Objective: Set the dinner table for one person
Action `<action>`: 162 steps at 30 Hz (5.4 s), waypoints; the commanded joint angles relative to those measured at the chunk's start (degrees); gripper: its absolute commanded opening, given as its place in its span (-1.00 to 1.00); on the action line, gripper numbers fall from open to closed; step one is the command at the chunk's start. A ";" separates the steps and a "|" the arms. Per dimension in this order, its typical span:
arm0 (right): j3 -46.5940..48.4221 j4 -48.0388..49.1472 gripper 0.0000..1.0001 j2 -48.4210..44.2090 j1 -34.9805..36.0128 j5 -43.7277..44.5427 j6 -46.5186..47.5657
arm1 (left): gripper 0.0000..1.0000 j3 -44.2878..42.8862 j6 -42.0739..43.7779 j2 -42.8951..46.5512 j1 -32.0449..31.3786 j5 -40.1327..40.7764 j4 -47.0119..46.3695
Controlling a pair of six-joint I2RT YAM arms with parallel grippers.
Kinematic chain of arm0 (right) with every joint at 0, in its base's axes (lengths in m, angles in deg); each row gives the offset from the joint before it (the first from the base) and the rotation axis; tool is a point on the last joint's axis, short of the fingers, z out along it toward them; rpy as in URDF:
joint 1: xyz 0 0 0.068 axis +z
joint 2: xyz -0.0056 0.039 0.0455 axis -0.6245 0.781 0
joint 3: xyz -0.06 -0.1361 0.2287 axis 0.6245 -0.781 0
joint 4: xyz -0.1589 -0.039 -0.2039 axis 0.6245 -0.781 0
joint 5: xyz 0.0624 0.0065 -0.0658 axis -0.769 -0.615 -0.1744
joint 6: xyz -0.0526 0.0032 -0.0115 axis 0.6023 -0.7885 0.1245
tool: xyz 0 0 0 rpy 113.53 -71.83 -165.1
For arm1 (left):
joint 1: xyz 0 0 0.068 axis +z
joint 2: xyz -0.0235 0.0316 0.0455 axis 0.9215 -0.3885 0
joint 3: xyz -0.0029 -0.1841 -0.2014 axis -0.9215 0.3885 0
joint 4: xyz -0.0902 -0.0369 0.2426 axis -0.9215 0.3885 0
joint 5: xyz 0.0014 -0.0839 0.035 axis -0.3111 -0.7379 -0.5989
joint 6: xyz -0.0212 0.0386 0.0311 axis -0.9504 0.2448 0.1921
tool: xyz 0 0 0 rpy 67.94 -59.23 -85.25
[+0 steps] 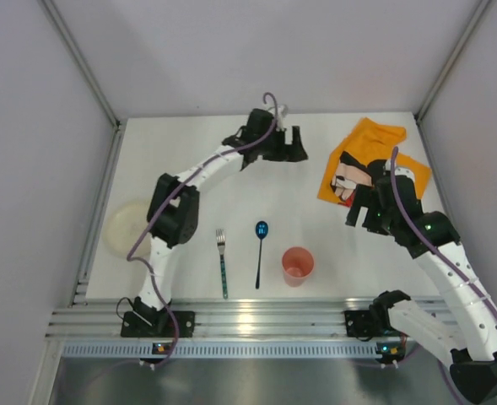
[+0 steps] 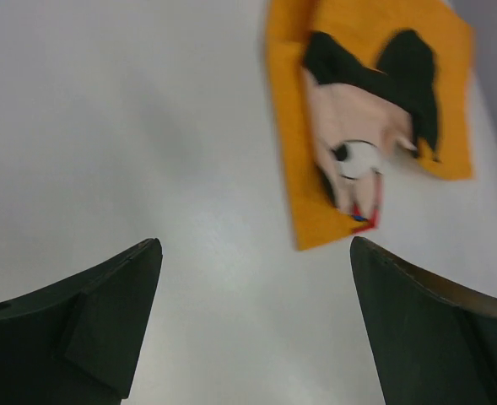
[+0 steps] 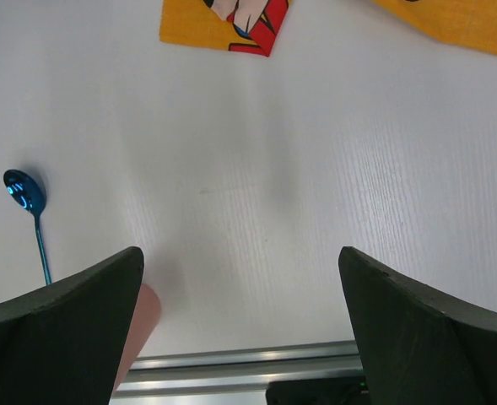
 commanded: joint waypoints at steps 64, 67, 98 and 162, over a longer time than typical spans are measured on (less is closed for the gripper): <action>4.13 -0.16 0.99 8.32 0.60 -1.84 1.77 | -1.00 2.71 -6.43 -4.24 -0.07 -1.61 10.08; 4.13 1.69 1.00 11.49 0.69 -3.51 1.95 | -1.00 7.38 -6.87 -1.42 2.30 -1.61 10.96; -19.06 20.84 0.99 21.69 -12.74 -28.11 -8.68 | -1.00 17.05 -7.23 2.99 9.16 -4.07 8.59; 27.66 18.86 -1.00 60.97 -28.66 -31.13 -10.98 | -1.00 19.50 -10.12 11.14 29.72 1.62 10.00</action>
